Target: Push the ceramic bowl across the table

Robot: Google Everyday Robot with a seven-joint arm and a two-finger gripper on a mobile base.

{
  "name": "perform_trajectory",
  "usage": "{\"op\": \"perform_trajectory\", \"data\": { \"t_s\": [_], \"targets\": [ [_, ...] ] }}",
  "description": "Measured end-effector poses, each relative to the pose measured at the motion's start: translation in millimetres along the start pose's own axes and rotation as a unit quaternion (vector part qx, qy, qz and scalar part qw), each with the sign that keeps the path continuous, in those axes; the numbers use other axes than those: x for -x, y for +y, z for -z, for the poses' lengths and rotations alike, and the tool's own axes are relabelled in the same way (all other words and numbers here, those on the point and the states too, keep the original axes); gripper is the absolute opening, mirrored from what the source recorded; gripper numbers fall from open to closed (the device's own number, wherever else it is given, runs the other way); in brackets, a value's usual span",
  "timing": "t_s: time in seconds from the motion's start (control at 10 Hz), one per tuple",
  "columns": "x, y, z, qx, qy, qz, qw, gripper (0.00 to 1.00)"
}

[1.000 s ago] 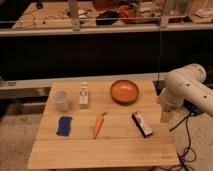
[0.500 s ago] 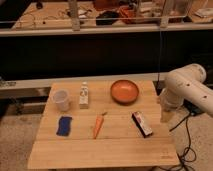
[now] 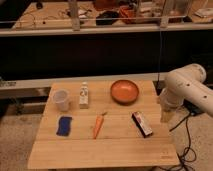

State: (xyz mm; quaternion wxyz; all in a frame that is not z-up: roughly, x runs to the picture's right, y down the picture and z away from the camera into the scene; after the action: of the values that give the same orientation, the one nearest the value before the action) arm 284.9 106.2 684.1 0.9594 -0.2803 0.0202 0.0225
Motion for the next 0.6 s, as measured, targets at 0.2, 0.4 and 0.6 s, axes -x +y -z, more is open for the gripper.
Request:
{"op": "perform_trajectory", "data": {
  "t_s": [0.2, 0.4, 0.6],
  "targets": [
    [0.0, 0.0, 0.0, 0.000, 0.000, 0.000, 1.0000, 0.65],
    [0.0, 0.0, 0.0, 0.000, 0.000, 0.000, 1.0000, 0.65],
    [0.5, -2.0, 0.6, -0.002, 0.000, 0.000, 1.0000, 0.73]
  ]
}}
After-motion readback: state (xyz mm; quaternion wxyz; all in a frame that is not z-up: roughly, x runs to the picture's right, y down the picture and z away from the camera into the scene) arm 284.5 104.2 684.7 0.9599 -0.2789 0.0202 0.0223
